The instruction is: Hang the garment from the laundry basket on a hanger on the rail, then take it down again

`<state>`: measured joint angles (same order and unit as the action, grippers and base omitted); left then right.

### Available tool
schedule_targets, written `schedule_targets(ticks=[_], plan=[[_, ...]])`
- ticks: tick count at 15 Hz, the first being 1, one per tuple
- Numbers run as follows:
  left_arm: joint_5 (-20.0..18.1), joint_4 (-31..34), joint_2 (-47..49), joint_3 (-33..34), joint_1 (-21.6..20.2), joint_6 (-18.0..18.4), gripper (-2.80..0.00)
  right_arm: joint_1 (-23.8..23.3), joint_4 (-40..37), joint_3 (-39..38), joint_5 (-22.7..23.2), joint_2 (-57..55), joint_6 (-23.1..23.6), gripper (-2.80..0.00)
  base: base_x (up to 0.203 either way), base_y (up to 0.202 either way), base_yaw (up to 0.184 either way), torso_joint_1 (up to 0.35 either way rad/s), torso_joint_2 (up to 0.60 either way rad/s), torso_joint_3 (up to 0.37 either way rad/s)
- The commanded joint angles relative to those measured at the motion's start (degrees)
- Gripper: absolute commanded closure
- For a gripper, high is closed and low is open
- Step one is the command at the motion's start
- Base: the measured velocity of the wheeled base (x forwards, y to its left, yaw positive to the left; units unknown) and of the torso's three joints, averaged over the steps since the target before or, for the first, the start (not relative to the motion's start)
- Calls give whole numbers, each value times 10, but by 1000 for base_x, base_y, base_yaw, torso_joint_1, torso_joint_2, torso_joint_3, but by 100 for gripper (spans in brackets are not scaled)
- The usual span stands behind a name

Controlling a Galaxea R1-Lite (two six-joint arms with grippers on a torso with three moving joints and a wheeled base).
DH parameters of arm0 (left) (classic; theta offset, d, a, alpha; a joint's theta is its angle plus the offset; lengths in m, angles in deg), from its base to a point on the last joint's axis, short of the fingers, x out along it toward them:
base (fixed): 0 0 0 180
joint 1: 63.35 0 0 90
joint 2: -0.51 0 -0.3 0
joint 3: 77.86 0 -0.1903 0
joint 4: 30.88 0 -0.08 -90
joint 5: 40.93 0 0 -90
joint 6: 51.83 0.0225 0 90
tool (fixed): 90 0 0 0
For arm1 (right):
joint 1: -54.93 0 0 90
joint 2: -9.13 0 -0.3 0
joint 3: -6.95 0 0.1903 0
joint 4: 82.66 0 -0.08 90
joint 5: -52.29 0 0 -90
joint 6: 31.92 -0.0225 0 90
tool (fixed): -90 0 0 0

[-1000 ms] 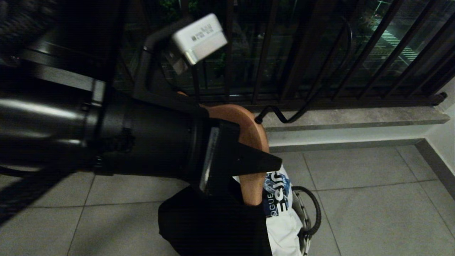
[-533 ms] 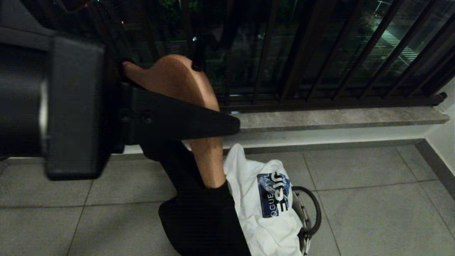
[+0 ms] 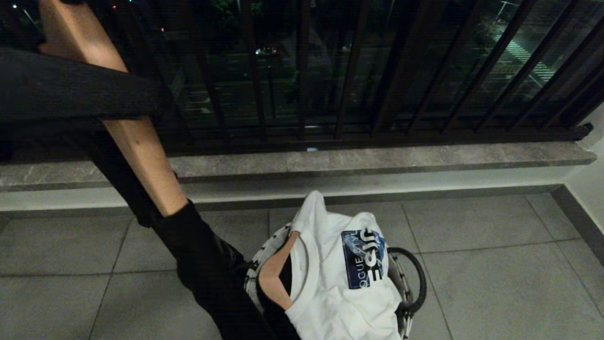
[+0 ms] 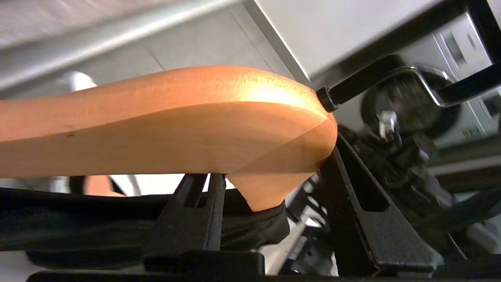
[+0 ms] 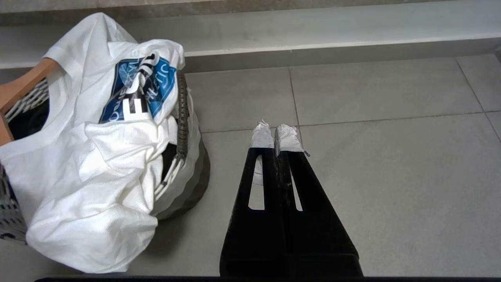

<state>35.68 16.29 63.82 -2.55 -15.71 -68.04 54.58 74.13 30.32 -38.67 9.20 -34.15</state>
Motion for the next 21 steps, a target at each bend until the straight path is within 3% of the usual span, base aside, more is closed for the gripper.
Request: schedule_targets(ticks=[1, 9, 13, 21], plan=[[1, 1, -24, -2, -18, 0, 0, 0, 0, 0, 0, 0, 0, 0, 0, 0, 0, 0, 0, 0], [25, 29, -96, -14, -29, -6, 0, 0, 0, 0, 0, 0, 0, 0, 0, 0, 0, 0, 0, 0], [82, 60, -117, -20, -31, -5, 0, 0, 0, 0, 0, 0, 0, 0, 0, 0, 0, 0, 0, 0], [84, 133, -154, -66, -73, -6, 0, 0, 0, 0, 0, 0, 0, 0, 0, 0, 0, 0, 0, 0]])
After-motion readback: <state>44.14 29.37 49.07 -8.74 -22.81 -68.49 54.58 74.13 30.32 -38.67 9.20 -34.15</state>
